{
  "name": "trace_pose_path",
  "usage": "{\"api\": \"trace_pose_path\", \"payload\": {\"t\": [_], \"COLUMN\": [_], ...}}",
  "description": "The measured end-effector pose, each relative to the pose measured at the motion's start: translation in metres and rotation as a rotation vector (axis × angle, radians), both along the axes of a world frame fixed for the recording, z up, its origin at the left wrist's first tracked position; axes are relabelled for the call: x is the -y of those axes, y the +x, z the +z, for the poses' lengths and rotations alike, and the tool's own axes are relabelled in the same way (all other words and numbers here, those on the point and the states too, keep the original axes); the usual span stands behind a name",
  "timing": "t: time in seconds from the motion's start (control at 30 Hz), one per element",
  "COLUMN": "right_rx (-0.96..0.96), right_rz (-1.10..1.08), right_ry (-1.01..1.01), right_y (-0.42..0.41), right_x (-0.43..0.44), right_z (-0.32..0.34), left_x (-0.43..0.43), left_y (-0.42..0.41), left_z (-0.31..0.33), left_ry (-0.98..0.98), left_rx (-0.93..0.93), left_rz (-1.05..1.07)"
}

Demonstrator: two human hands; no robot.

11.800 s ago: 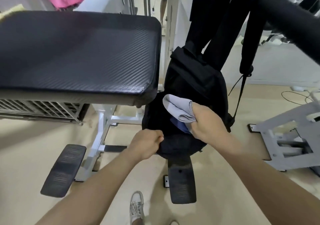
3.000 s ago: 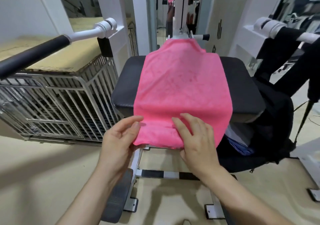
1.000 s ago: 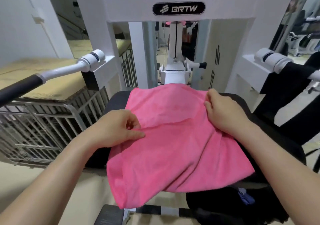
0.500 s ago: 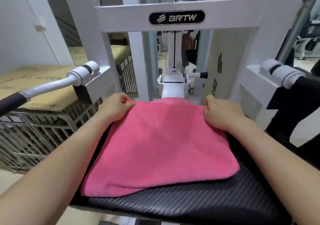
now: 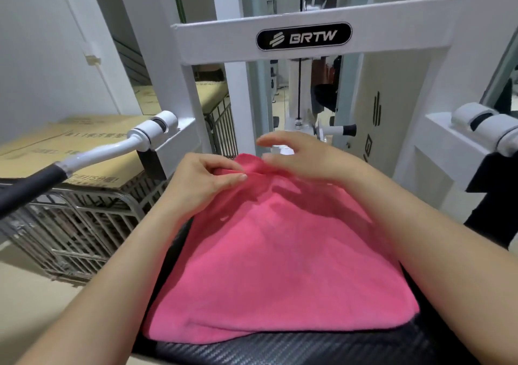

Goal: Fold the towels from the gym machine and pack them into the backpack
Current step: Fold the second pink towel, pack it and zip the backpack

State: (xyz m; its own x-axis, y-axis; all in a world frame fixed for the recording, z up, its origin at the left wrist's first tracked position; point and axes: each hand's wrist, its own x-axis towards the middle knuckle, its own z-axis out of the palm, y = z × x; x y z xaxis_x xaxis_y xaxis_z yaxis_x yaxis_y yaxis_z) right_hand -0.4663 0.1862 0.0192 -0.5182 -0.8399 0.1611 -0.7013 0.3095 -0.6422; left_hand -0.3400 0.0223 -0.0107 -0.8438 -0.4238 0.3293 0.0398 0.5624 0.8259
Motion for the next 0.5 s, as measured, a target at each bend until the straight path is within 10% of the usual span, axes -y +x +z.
{"api": "trace_pose_path", "payload": {"t": [0.5], "right_rx": [0.19], "right_rz": [0.108], "right_ry": [-0.15], "right_y": [0.042], "right_x": [0.031], "right_z": [0.009], "left_x": [-0.003], "left_y": [0.052], "left_z": [0.028], "left_ry": [-0.349], "left_rx": [-0.002], "left_rz": [0.028]}}
